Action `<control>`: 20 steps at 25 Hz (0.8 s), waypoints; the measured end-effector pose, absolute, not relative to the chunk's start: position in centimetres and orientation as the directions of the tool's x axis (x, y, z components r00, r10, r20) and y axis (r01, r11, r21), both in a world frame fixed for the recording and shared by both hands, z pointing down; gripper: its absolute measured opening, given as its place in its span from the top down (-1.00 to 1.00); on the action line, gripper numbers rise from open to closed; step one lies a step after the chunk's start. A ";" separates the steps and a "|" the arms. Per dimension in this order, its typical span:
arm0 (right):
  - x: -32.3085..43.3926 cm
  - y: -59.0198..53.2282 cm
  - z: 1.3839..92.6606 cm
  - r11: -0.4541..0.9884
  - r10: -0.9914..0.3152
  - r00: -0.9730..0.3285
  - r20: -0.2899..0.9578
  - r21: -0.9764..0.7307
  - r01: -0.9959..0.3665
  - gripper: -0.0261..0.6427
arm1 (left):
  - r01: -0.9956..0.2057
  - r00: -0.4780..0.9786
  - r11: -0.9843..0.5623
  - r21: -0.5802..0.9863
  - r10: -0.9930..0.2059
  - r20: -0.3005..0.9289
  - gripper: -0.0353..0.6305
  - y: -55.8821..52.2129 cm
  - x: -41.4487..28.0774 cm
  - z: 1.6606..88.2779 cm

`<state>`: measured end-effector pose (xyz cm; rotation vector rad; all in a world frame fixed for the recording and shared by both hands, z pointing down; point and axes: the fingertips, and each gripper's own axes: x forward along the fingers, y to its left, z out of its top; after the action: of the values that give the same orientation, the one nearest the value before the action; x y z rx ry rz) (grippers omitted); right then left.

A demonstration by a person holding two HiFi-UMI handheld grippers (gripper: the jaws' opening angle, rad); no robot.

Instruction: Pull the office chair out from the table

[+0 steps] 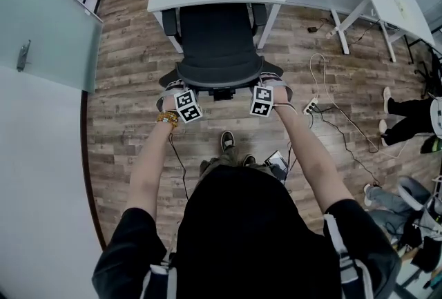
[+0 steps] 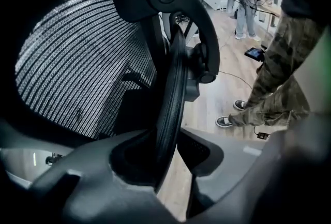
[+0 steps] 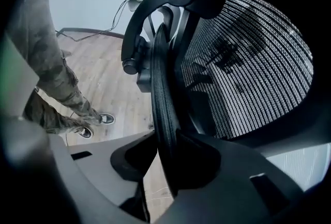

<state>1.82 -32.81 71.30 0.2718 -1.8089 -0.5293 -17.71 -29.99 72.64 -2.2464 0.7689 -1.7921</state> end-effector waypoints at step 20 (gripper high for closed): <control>2.4 -27.4 71.5 0.869 -0.433 -0.307 0.848 0.483 0.110 0.63 | -0.331 0.118 -0.851 -0.407 -0.465 0.877 0.46 -24.8 -17.2 73.2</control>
<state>2.43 -27.38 71.53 0.2439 -1.8087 -0.5473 -17.25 -24.75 73.19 -2.2633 0.8105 -1.8467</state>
